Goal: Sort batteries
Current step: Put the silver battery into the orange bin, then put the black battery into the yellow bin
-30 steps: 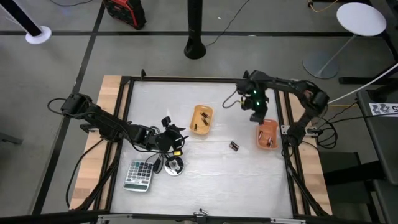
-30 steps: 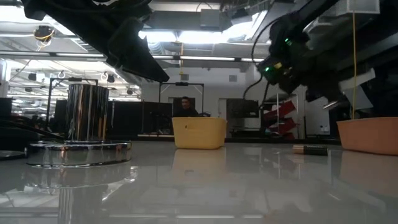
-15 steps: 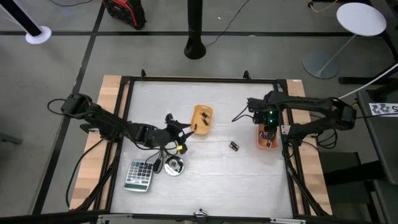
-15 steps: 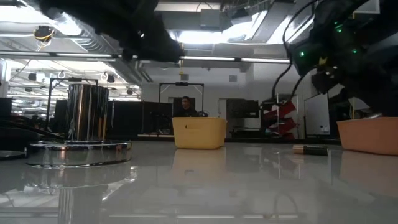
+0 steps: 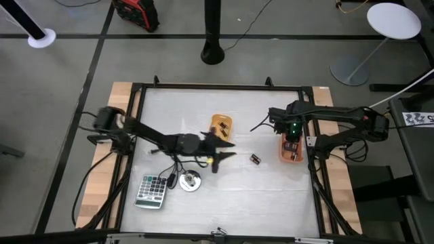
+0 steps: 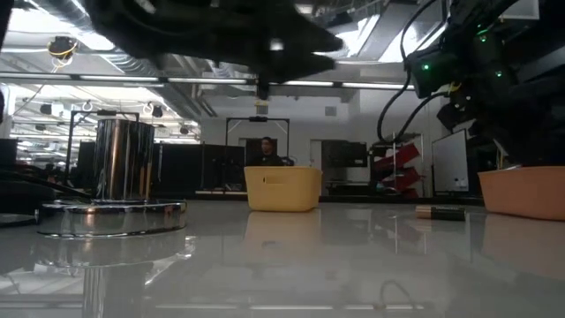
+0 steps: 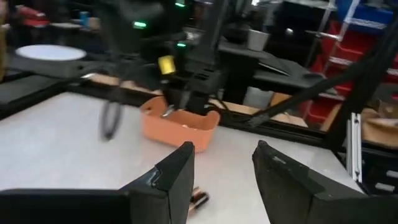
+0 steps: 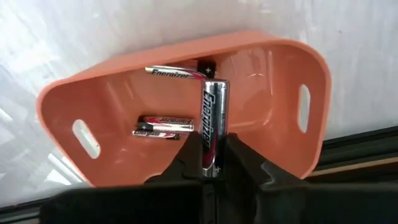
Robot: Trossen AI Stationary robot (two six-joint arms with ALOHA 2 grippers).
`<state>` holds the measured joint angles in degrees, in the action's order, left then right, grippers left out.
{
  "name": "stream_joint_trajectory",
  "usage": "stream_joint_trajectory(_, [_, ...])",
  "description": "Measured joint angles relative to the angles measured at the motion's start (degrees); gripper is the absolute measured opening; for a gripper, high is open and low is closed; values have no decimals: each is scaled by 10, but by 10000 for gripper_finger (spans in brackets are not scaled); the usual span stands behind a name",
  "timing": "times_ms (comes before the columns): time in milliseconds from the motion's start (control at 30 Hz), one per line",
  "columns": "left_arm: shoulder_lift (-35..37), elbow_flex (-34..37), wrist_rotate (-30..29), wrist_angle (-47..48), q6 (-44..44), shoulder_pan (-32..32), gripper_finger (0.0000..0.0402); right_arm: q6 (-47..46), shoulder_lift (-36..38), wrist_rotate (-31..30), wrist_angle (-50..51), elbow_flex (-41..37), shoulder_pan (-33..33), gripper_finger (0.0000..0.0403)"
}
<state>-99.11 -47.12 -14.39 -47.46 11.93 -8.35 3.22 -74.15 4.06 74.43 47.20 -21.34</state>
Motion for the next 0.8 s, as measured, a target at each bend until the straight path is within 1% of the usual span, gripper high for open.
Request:
stream_joint_trajectory(67, [-39, -40, 20, 0, -9, 4, 155, 0, 0, 0, -1, 0, 0, 48])
stream_joint_trajectory(267, [-143, -171, 24, 3, -34, 6, 155, 0, 0, -10, -1, 0, 0, 120])
stream_joint_trajectory(367, [-183, -233, 51, 3, -63, 6, 155, 0, 0, -10, 0, 0, 0, 142])
stream_joint_trajectory(533, [-235, -322, 148, 12, -112, 10, 155, 0, 0, -10, 15, 0, 0, 147])
stream_joint_trajectory(567, [-243, -339, 161, 29, -117, 11, 155, 1, 0, -10, 23, 0, 0, 145])
stream_joint_trajectory(700, [-266, -403, 180, 133, -136, 16, 155, 5, 0, -11, 73, 17, 0, 140])
stream_joint_trajectory(800, [-280, -439, 182, 210, -153, 18, 155, 6, 6, -11, 88, 37, 0, 139])
